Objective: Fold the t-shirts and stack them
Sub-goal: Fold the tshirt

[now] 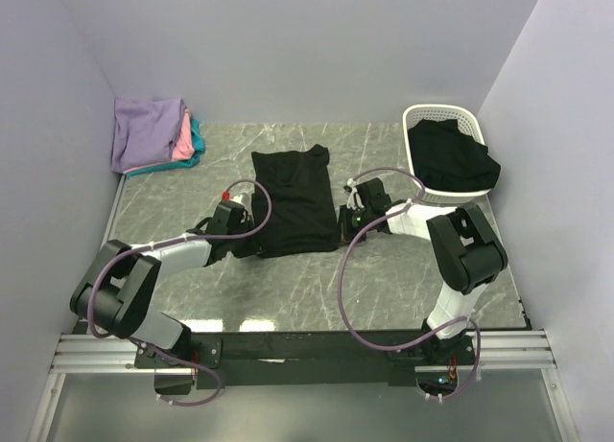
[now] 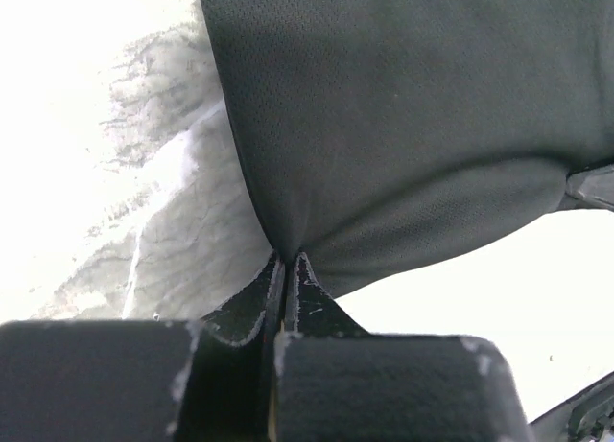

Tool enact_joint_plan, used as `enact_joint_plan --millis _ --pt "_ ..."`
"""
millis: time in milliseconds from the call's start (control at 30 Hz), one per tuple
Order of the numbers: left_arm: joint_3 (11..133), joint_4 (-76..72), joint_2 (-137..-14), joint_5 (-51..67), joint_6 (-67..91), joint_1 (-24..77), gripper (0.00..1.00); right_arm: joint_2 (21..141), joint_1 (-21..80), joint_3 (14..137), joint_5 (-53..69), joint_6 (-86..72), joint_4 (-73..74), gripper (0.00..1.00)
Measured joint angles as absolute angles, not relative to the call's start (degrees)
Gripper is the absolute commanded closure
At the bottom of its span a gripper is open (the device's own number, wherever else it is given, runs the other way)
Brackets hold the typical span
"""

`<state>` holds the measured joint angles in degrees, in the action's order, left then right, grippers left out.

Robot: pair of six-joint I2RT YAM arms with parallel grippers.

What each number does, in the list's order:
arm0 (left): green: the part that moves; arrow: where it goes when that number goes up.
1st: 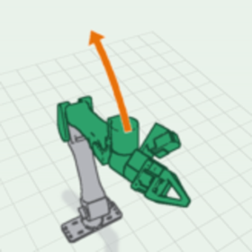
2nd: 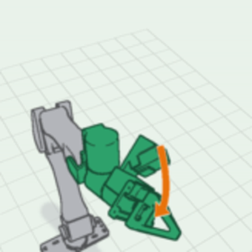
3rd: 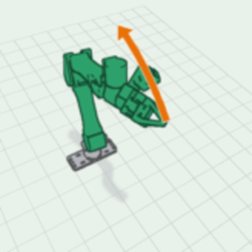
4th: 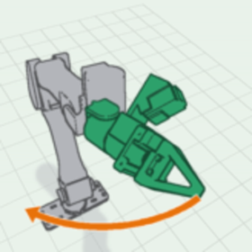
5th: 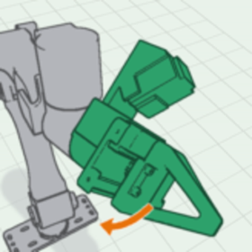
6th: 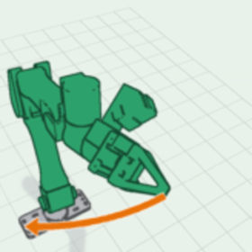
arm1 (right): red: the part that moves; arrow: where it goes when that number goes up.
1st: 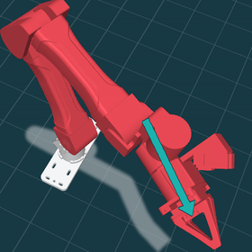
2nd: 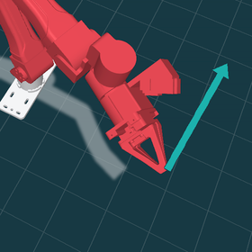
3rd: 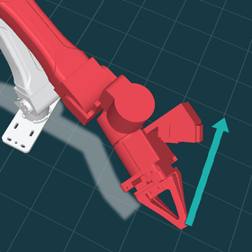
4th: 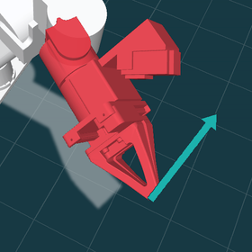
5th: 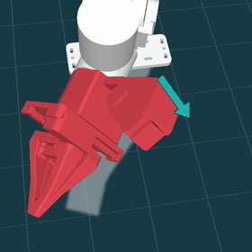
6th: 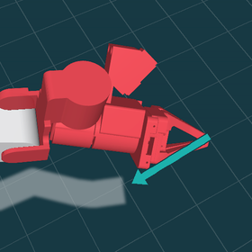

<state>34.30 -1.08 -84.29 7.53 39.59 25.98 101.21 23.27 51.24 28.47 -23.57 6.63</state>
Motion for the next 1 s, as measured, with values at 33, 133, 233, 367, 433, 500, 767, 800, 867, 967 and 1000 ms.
enact_joint_plan --millis 33,133,233,367,433,500,767,800,867,967,1000 --pt "34.3 -0.6 -84.1 7.3 39.6 26.0 0.99 100.9 23.3 50.9 28.1 -23.5 6.6 1.0" --pt "34.3 -0.1 -83.9 7.1 39.2 26.0 0.99 99.5 23.3 49.4 27.6 -23.3 6.6 0.95" --pt "34.4 0.1 -83.9 7.3 38.5 26.0 0.76 98.7 23.4 48.6 27.5 -23.4 7.0 0.58" --pt "34.7 0.0 -84.1 7.9 38.0 26.1 0.56 96.4 23.6 48.1 27.1 -23.4 8.0 0.44" --pt "34.9 -0.5 -83.7 8.1 38.1 26.3 0.47 95.5 23.6 47.9 26.5 -23.1 8.5 0.42" --pt "34.9 -0.9 -83.5 8.2 38.1 26.3 0.49 95.3 23.6 47.9 26.3 -23.1 8.6 0.41" --pt "34.9 -1.1 -83.7 8.1 37.9 26.3 0.55 96.2 23.6 48.4 27.8 -23.7 7.9 0.43" --pt "34.9 -1.6 -84.0 8.2 38.0 26.3 0.58 96.8 23.5 48.6 28.4 -24.0 7.3 0.43" --pt "34.9 -3.0 -84.9 8.7 38.2 26.3 0.64 97.8 23.5 48.9 29.7 -24.5 6.1 0.45" --pt "34.9 -5.7 -86.6 10.0 38.8 26.2 0.81 98.9 23.5 49.0 31.6 -25.2 4.2 0.51" --pt "34.7 -6.7 -87.3 10.6 39.1 26.2 0.92 99.4 23.5 49.0 32.3 -25.5 3.5 0.54"
